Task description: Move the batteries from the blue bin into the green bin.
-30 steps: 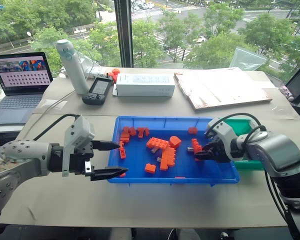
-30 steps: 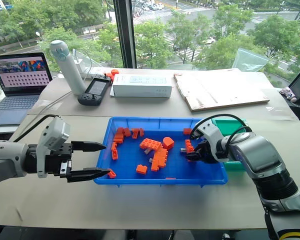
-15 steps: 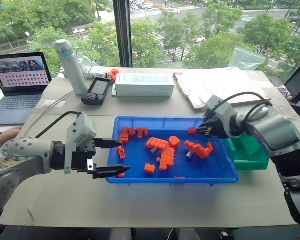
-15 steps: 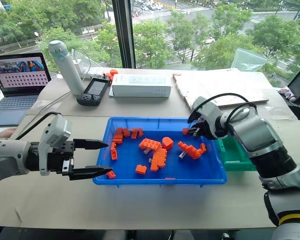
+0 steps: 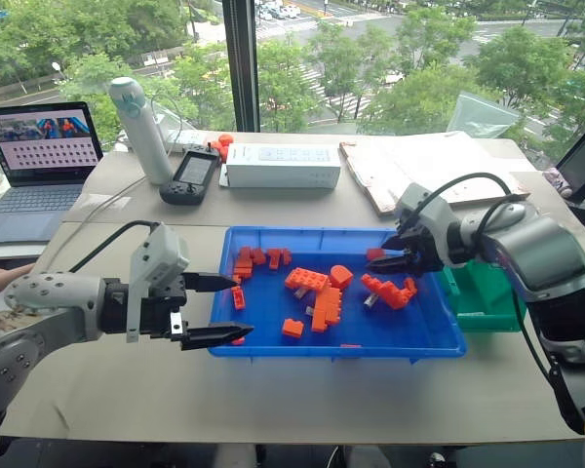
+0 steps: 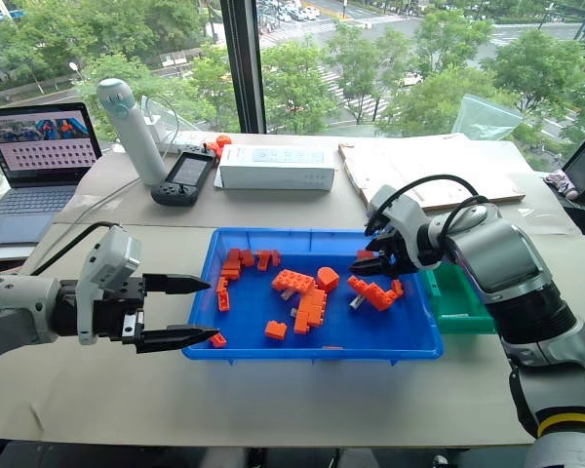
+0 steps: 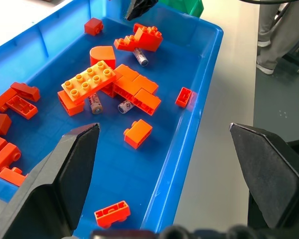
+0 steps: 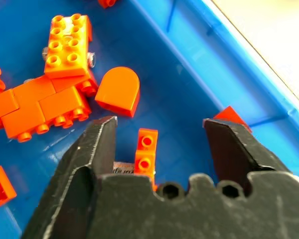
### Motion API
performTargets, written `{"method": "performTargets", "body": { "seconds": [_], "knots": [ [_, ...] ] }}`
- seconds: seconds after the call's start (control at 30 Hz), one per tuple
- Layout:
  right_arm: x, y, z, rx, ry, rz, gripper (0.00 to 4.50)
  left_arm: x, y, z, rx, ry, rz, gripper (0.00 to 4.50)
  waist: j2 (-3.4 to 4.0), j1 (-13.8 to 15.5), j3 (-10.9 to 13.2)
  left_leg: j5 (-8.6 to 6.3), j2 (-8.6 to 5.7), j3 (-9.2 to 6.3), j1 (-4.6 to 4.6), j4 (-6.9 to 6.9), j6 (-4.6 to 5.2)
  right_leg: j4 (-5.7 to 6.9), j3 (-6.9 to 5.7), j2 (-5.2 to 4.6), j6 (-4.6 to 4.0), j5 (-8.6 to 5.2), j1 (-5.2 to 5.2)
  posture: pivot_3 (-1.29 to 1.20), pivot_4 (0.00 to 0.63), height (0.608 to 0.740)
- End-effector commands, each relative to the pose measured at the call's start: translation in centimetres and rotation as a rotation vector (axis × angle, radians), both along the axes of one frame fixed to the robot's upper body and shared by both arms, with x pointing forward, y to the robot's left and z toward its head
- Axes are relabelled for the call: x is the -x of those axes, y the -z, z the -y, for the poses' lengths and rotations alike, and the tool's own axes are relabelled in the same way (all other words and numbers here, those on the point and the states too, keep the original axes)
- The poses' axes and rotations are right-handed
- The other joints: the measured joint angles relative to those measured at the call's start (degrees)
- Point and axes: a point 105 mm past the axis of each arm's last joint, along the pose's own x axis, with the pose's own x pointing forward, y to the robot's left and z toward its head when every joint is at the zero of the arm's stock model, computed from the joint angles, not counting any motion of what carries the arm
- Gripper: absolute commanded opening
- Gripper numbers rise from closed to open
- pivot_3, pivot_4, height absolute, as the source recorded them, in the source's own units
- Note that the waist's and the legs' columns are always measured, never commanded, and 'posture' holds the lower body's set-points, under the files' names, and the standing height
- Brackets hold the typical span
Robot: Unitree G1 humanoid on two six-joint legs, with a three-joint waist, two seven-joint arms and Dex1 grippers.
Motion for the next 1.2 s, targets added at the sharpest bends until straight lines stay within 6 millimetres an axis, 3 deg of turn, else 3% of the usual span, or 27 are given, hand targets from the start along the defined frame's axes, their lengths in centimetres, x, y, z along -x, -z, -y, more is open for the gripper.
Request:
{"method": "performTargets", "body": {
  "seconds": [0.03, 0.23, 0.33, 0.5, 0.7, 0.8, 0.87, 0.93, 1.07, 1.2],
  "knots": [
    [0.6, 0.8, 0.5, 0.019, 0.019, -0.017, 3.73, 0.0, -0.6, 0.3, -0.005, 0.018, 0.040, 4.50, 0.00, -0.02, 0.00, 0.00, 0.00, 0.00, 0.00, 0.00, 0.00, 0.00, 0.00, 0.00, 0.00, 0.00, 0.00, 0.00, 0.150, 0.739],
    [0.0, 3.4, 1.7, 0.041, 0.100, -0.051, 3.73, 0.0, -0.5, 0.5, -0.002, 0.027, 0.037, 4.50, 0.00, -0.12, 0.00, 0.01, 0.00, 0.01, 0.00, 0.01, -0.01, 0.05, 0.01, 0.00, -0.01, 0.00, -0.03, 0.00, 0.150, 0.739],
    [-0.1, 4.3, 2.1, 0.058, 0.111, -0.058, 3.03, -0.1, -0.3, 0.3, -0.016, 0.018, 0.034, 4.50, 0.00, -0.13, 0.00, 0.02, -0.01, 0.01, 0.00, 0.02, 0.00, 0.05, 0.01, 0.00, -0.01, 0.00, -0.02, 0.00, 0.150, 0.739],
    [-0.8, 2.7, 1.6, 0.040, 0.072, 0.028, 1.37, -0.1, -0.5, 0.4, -0.004, 0.022, 0.036, 4.50, 0.00, -0.13, 0.00, 0.03, -0.01, 0.01, 0.01, 0.05, 0.00, 0.12, 0.01, 0.00, -0.01, 0.00, -0.03, 0.00, 0.150, 0.739],
    [-2.8, 0.2, 1.3, 0.054, 0.071, 0.193, 1.33, -0.2, -0.4, 0.5, -0.004, 0.023, 0.040, 4.50, 0.00, -0.15, 0.00, 0.03, 0.00, 0.00, 0.00, 0.07, -0.01, 0.17, 0.01, 0.00, -0.01, -0.01, -0.05, 0.00, 0.150, 0.739],
    [-3.7, 0.1, 1.4, 0.058, 0.092, 0.212, 1.33, -0.2, -0.4, 0.6, -0.002, 0.024, 0.044, 4.50, 0.00, -0.17, 0.00, 0.04, 0.00, 0.01, 0.00, 0.08, -0.04, 0.25, 0.03, 0.00, -0.03, -0.02, -0.09, 0.00, 0.150, 0.739],
    [-4.2, -0.1, 1.5, 0.064, 0.102, 0.231, 2.34, -0.2, -0.5, 0.6, 0.003, 0.024, 0.047, 4.50, 0.00, -0.09, 0.00, 0.05, -0.01, 0.00, 0.00, 0.09, -0.05, 0.32, 0.03, 0.00, -0.04, -0.03, -0.09, 0.00, 0.150, 0.739],
    [-4.6, -0.3, 1.6, 0.082, 0.099, 0.259, 2.78, -0.2, -0.6, 0.6, 0.005, 0.023, 0.049, 4.50, 0.00, -0.06, 0.00, 0.06, -0.02, 0.00, 0.00, 0.09, -0.05, 0.33, 0.03, 0.00, -0.04, -0.03, -0.09, 0.00, 0.150, 0.739],
    [-4.7, -0.9, 1.9, 0.151, 0.074, 0.327, 4.20, -0.2, -0.5, 0.6, 0.007, 0.023, 0.049, 4.50, 0.00, -0.18, 0.00, 0.07, -0.02, 0.00, 0.00, 0.09, -0.07, 0.38, 0.04, 0.00, -0.04, -0.03, -0.11, 0.00, 0.150, 0.739],
    [-3.0, -1.0, 0.1, 0.039, -0.005, 0.237, 4.20, -0.2, -0.5, 0.6, 0.006, 0.025, 0.048, 4.50, 0.00, -0.24, 0.00, 0.08, -0.02, 0.00, 0.00, 0.07, -0.08, 0.42, 0.05, 0.00, -0.05, -0.04, -0.15, 0.00, 0.150, 0.739]
  ]
}}
